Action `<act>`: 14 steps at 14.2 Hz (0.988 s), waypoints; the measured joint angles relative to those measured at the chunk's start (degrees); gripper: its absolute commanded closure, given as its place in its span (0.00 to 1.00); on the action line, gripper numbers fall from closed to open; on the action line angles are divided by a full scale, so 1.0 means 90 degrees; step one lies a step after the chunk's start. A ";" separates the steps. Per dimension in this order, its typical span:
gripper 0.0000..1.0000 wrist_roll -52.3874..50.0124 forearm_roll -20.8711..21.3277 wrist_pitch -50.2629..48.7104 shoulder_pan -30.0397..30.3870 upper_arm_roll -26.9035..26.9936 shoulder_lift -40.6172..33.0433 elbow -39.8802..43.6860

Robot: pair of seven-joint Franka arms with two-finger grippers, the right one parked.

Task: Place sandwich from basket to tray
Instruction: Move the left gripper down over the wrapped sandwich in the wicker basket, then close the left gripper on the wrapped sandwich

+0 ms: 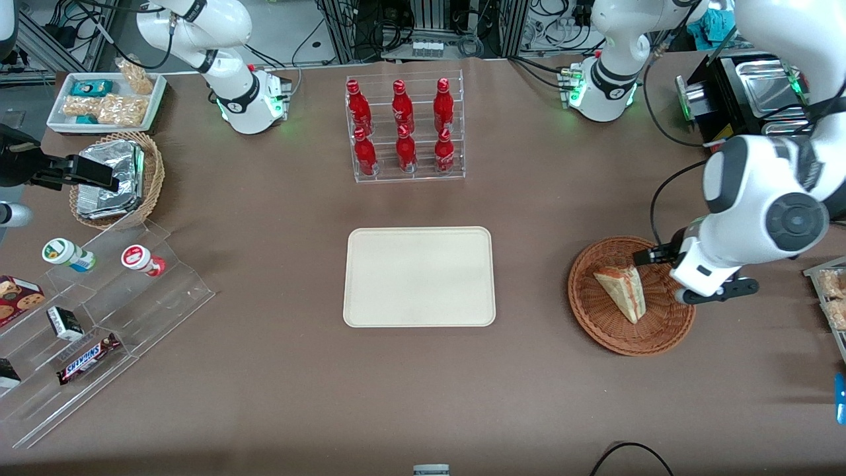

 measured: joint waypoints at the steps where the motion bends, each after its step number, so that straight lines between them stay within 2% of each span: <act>1: 0.00 -0.0259 -0.0003 0.0440 0.0000 0.0000 -0.0009 -0.0261; 7: 0.00 -0.2006 -0.0035 0.2920 0.0001 -0.0001 0.0022 -0.1793; 11: 0.00 -0.2435 -0.0036 0.3099 0.0001 0.0000 0.0112 -0.1935; 12: 0.05 -0.2464 -0.0039 0.3099 0.0001 0.0003 0.0154 -0.1947; 13: 0.36 -0.2507 -0.0040 0.3112 0.0001 0.0003 0.0220 -0.1949; 14: 0.74 -0.2550 -0.0042 0.3164 0.0001 0.0003 0.0301 -0.1949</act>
